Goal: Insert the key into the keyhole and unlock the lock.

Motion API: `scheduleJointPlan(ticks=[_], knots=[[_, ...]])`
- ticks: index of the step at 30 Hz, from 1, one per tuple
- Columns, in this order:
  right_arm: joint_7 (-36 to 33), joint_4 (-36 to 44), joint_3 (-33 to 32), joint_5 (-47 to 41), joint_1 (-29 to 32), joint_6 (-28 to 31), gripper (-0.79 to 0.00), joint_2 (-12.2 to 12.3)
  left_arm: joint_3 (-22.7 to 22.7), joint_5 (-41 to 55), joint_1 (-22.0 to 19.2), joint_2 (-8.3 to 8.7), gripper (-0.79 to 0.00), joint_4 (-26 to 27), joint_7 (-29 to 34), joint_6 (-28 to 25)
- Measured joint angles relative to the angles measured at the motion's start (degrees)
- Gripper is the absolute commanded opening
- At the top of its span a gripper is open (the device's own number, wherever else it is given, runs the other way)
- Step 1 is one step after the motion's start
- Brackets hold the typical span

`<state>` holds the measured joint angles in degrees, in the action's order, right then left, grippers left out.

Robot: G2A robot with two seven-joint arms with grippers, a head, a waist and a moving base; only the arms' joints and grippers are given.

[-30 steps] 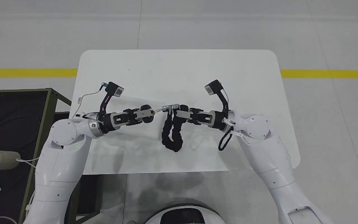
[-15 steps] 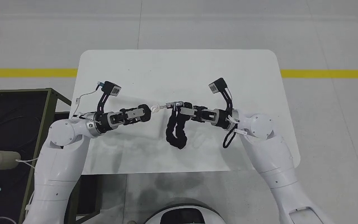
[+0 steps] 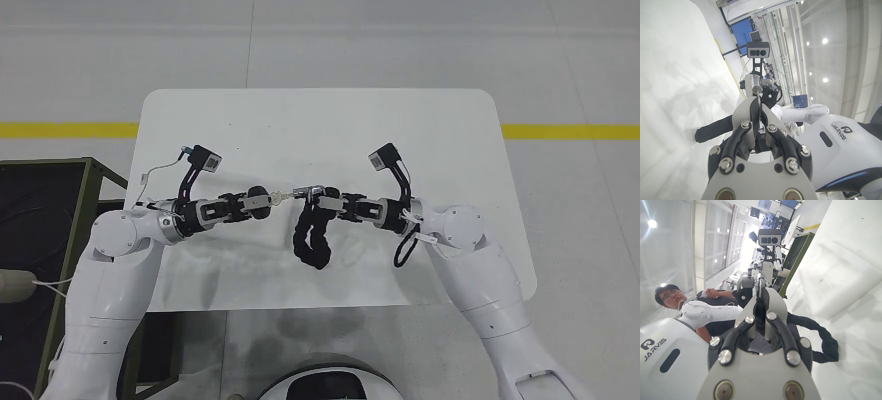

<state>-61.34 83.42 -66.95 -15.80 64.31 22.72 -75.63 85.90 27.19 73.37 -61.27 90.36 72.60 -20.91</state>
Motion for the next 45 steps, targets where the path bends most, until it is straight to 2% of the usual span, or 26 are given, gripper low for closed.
scheduleJointPlan(ticks=[19,21,23,24,27,35,42,45], knots=[[-0.32,0.03,-0.77,-1.16,-0.05,-1.47,-0.785,0.05,-0.69,-1.06,-1.05,-0.05,-0.785,-0.4,0.71,1.42],[0.65,1.47,-0.97,-0.41,1.31,-1.86,-0.785,0.19,0.51,-3.9,1.02,0.13,-0.785,2.67,-1.72,-1.32],[1.76,3.67,-1.55,0.72,3.32,-2.45,-0.785,0.39,1.96,-10.87,3.34,0.28,-0.785,7.77,-5.86,-6.64],[2.16,4.62,-1.86,1.1,3.99,-2.65,-0.785,0.49,3.23,-17.84,4.41,0.31,-0.785,10.97,-9.53,-10.65],[2.4,5.31,-2.15,1.28,4.21,-2.98,-0.785,0.62,4.65,-38.12,7.72,-0.12,-0.785,16.13,-21.27,-18.91],[3.03,4.98,-1.88,1.64,3.45,-2.92,-0.785,0.79,4.1,-68.66,10.99,-1.13,-0.785,19.05,-44.17,-27.12],[3.77,4.53,-0.95,1.89,2.81,-3.05,-0.785,0.8,5.14,-88.77,12.17,-1.32,-0.785,20.38,-60.53,-34.78],[4.07,4.39,-0.6,1.94,2.49,-3.13,-0.785,0.79,5.76,-96.71,12.98,-1.32,-0.785,21.31,-67.47,-36.0]])
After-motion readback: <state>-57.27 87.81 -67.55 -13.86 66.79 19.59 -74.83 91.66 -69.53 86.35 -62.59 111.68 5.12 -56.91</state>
